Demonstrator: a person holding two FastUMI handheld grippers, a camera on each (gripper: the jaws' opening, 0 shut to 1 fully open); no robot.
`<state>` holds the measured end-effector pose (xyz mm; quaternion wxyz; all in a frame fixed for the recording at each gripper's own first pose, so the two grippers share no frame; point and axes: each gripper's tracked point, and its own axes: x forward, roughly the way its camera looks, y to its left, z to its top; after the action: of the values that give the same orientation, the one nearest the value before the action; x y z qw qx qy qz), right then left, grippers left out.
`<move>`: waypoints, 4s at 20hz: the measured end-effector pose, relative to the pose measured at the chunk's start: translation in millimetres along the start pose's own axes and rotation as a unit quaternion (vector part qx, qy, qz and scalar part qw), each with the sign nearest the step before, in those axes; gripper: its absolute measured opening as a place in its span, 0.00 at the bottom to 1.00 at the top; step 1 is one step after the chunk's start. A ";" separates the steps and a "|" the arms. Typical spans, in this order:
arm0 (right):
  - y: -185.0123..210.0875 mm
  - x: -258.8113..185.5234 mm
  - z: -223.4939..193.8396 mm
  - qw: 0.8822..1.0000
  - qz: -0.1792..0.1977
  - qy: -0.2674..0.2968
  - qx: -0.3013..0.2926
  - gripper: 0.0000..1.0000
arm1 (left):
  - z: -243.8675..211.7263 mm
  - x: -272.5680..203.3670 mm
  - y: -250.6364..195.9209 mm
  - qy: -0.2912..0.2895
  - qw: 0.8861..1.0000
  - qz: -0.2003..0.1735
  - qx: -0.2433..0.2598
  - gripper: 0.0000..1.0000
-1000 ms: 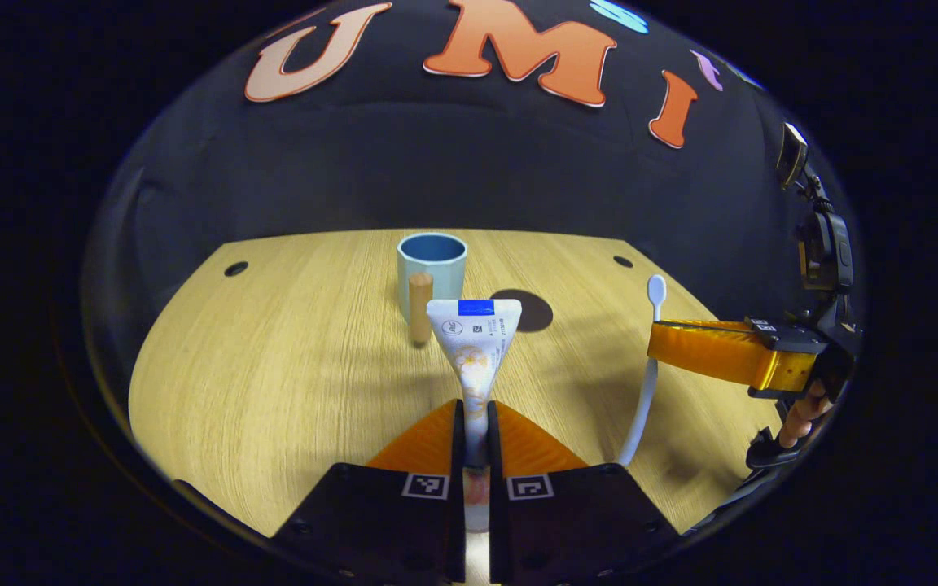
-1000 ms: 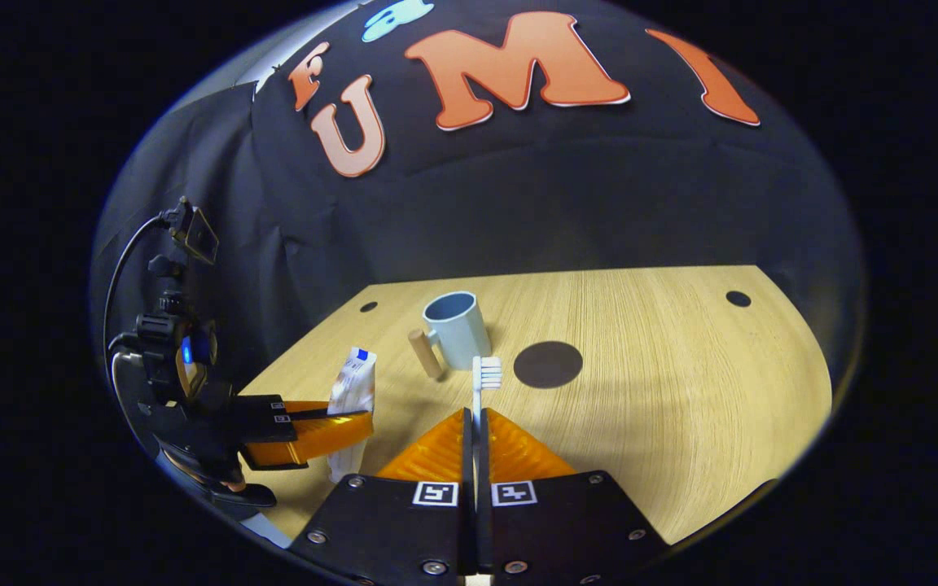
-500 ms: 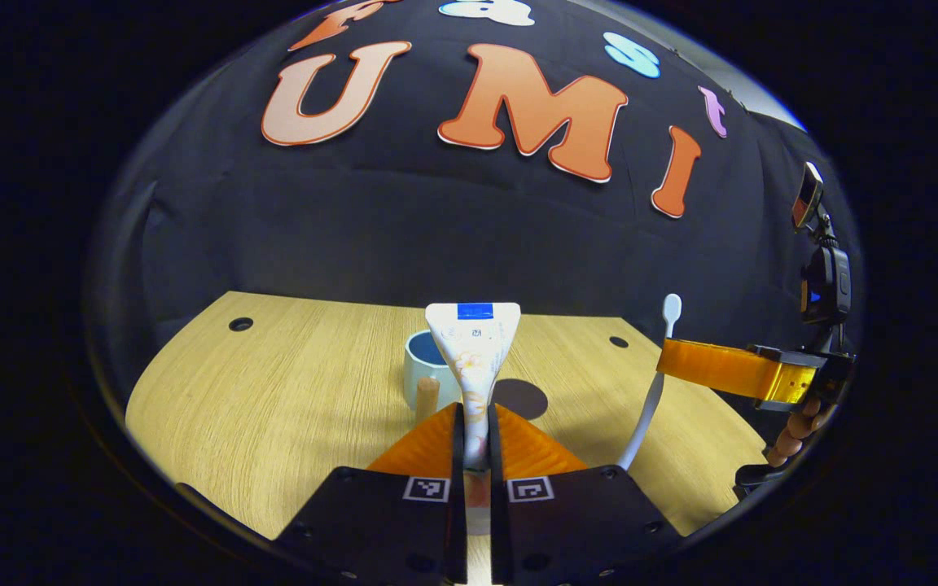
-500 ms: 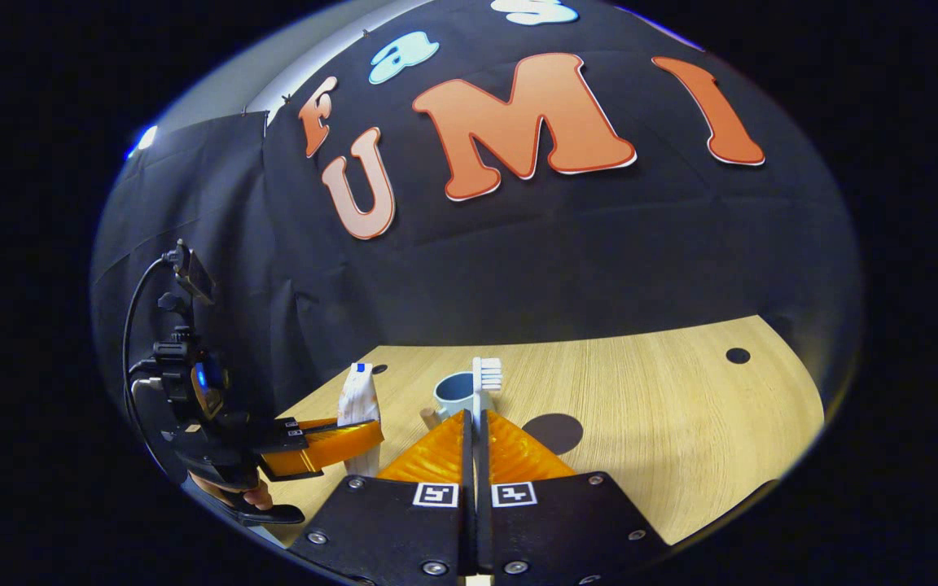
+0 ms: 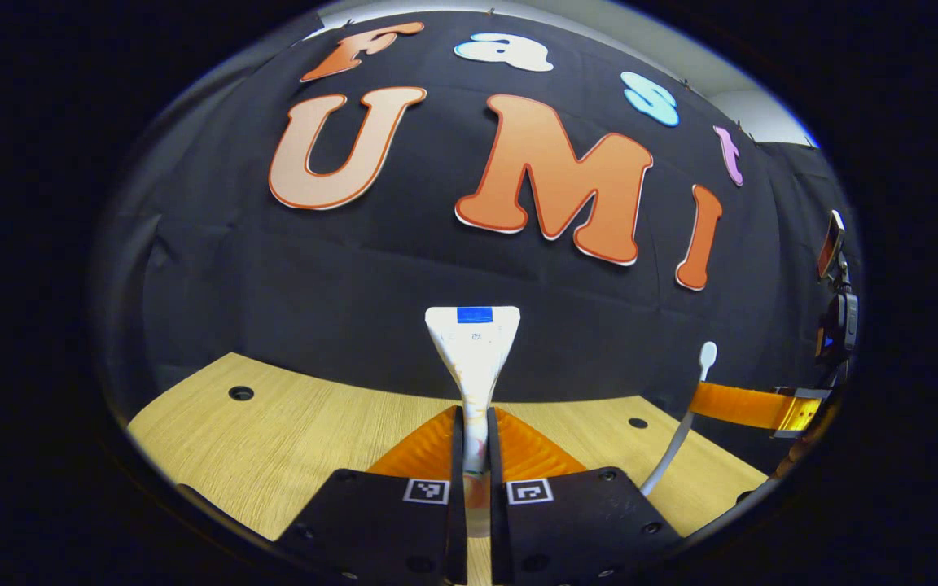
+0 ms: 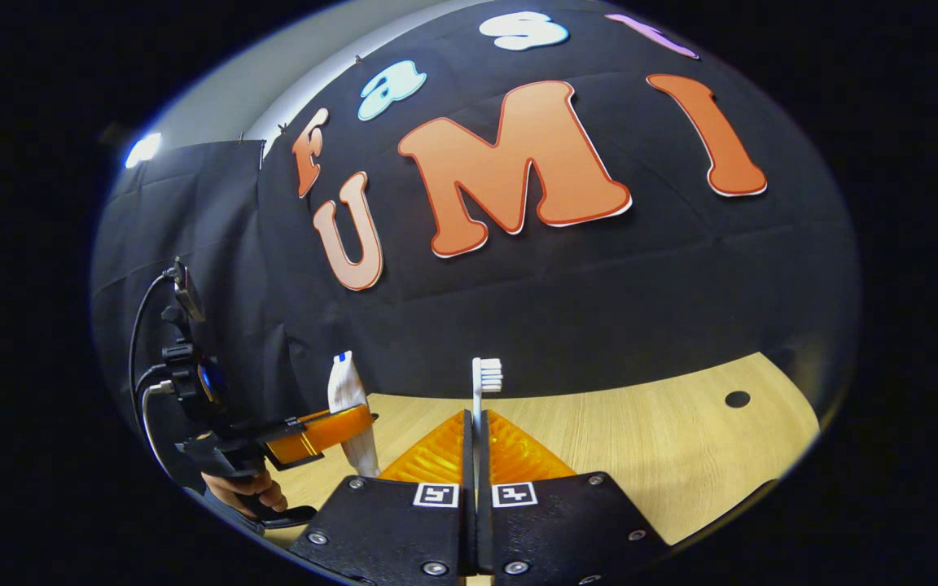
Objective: Put the toothbrush and toothpaste on the desktop into the cup, then pick up the cup and place it on the coaster on the desktop.
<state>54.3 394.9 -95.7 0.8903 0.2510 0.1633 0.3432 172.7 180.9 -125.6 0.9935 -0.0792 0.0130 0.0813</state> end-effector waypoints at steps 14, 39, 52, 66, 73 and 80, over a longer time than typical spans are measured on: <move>8.4 42.6 63.6 0.994 0.040 -0.104 0.014 0.01 | 14.1 39.2 11.8 -0.087 0.996 -0.009 -0.028 0.11; 41.0 119.0 24.4 0.994 0.073 -0.084 -0.006 0.01 | -107.9 112.2 44.0 0.023 0.998 0.025 -0.053 0.11; 31.2 140.0 -0.7 0.996 0.070 -0.057 0.008 0.01 | -133.1 114.4 41.7 0.078 0.994 0.041 -0.060 0.12; 33.9 150.4 -12.2 0.996 0.078 -0.047 0.024 0.01 | -121.5 109.8 34.8 0.082 0.995 0.022 -0.054 0.57; 46.0 156.6 -15.8 0.993 0.100 -0.062 0.032 0.01 | -52.9 82.6 46.7 -0.004 0.998 0.045 -0.044 0.96; 45.2 174.7 -37.1 0.993 0.097 -0.054 0.039 0.01 | -16.2 64.0 59.3 -0.054 0.996 0.063 -0.028 0.96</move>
<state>137.5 557.2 -121.6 0.8499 0.3180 0.1033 0.4072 225.9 246.3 -153.3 0.9830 -0.1019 -0.0381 0.1478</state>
